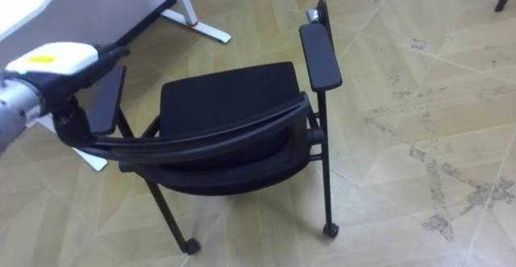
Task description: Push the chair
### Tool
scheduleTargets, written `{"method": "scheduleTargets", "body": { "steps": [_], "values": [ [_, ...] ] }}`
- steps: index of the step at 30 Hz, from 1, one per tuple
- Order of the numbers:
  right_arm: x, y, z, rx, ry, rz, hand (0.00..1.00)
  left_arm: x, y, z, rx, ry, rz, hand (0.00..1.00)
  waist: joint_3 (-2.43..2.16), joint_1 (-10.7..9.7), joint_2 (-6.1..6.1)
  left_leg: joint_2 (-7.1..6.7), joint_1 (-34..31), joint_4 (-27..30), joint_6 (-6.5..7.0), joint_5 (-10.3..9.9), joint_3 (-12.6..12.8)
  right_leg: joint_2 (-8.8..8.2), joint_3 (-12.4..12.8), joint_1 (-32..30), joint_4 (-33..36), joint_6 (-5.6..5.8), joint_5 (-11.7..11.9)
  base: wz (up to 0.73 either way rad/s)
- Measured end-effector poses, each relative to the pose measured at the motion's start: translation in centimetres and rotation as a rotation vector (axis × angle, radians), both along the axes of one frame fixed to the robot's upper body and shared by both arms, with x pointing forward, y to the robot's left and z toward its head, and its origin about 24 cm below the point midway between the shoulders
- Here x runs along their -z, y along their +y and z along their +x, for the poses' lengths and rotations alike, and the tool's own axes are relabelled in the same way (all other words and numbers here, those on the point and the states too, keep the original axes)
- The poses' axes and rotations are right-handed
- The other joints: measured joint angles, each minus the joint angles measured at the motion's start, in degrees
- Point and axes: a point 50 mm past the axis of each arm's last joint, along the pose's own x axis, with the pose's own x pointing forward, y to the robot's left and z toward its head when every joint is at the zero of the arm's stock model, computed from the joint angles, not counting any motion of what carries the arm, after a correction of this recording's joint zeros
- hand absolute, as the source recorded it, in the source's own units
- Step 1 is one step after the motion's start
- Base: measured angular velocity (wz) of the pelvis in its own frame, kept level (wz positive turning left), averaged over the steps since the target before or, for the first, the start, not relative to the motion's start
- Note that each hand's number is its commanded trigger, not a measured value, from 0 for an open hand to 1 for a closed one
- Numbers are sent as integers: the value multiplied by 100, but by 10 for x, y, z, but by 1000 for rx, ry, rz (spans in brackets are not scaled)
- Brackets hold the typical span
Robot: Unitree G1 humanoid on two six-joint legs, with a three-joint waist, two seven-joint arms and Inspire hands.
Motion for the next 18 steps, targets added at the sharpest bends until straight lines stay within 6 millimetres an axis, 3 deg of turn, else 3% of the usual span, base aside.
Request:
{"method": "scheduleTargets", "body": {
  "steps": [2, 7, 12, 13, 18],
  "values": [
    [0, 0, -2, 1, -1, -1, 0, -17, -6, 1, 36, -43, 14, 0, -3, 74, 4, -1, -1, 5, 0, 0, -18, 0, 5, 3, 0, 0, 0, 0],
    [0, -1, -5, 3, 2, -4, 0, -38, -8, 4, 73, -59, 11, 0, -41, 126, 68, -2, 21, 4, 0, 0, -108, 4, 23, 46, 1, 0, 0, 3],
    [-1, -3, -6, 30, -10, -2, 0, -53, -5, 3, 106, -11, 2, 0, -9, 148, 47, -3, 91, -18, 0, 0, -120, 6, 35, 101, 0, 0, 0, 2],
    [-1, -3, -7, 36, -12, 2, 0, -56, -4, 3, 105, -4, 14, 0, -24, 147, 66, -4, 94, -19, 0, 0, -120, 6, 55, 106, 2, 0, 0, 0],
    [-1, -3, -8, 0, -9, -5, 0, -70, -1, 2, 92, 18, 56, 0, 11, 209, 19, -12, 89, -11, 1, 0, -113, 12, 259, 106, 1, 0, 0, 0]
  ]
}}
